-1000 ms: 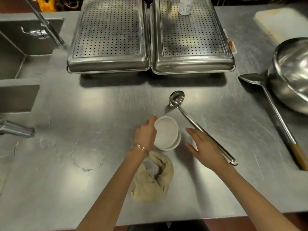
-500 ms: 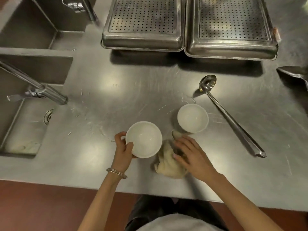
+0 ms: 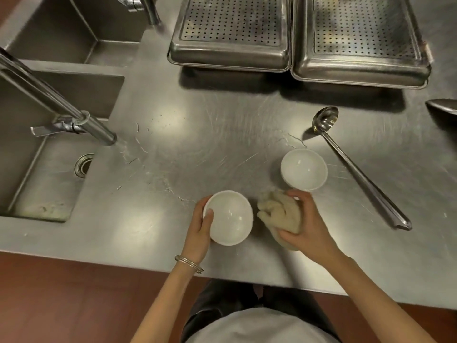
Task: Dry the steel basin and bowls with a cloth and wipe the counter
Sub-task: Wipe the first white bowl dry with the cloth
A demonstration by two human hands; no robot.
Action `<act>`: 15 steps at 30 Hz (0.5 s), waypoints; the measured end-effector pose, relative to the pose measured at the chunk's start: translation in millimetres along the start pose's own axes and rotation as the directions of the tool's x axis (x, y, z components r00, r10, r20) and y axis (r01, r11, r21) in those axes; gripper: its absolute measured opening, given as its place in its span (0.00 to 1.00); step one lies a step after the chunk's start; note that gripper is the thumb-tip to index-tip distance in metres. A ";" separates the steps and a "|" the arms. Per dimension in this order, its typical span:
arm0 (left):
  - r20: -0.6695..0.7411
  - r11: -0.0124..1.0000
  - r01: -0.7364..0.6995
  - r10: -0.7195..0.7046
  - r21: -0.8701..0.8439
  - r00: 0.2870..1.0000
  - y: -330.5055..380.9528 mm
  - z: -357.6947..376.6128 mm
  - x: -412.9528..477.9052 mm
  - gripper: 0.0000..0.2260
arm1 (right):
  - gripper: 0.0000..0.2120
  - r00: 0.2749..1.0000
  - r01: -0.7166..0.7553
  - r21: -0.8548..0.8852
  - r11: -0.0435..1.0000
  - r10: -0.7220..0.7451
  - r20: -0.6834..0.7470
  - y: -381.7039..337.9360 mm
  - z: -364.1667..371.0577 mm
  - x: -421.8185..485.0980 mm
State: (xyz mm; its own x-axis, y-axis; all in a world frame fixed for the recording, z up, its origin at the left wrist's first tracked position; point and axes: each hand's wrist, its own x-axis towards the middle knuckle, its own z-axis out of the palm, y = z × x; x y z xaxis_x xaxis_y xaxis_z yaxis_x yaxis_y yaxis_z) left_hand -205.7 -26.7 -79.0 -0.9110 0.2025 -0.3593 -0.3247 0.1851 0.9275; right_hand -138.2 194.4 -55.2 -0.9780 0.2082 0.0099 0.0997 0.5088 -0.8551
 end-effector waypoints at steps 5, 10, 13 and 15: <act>0.018 0.998 -0.066 0.066 -0.004 0.998 6.1 23.1 2.0 0.13 | 0.26 0.985 0.161 -0.401 0.902 -0.120 0.126 -7.6 -13.0 7.0; 0.013 0.996 -0.088 0.088 -0.002 0.996 3.5 27.3 4.6 0.14 | 0.23 0.991 0.048 -0.607 0.793 0.040 0.130 26.4 -17.5 -1.0; 0.021 0.996 -0.086 0.086 -0.015 0.996 1.0 24.9 7.8 0.13 | 0.26 0.939 -0.044 -0.646 0.762 0.252 0.233 36.1 -23.2 -1.6; 0.028 0.996 -0.091 0.091 -0.020 0.995 0.4 24.2 9.2 0.12 | 0.25 0.943 -0.169 -0.567 0.806 0.299 0.143 32.0 -18.3 3.0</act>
State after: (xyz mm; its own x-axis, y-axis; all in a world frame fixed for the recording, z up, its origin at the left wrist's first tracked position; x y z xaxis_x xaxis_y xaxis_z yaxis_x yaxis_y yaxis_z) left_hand -208.1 -1.5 -84.4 -0.9293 0.2455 -0.2758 -0.2457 0.1464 0.9582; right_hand -134.6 226.6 -73.0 -0.9192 0.2289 -0.3206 0.3498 0.8485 -0.3972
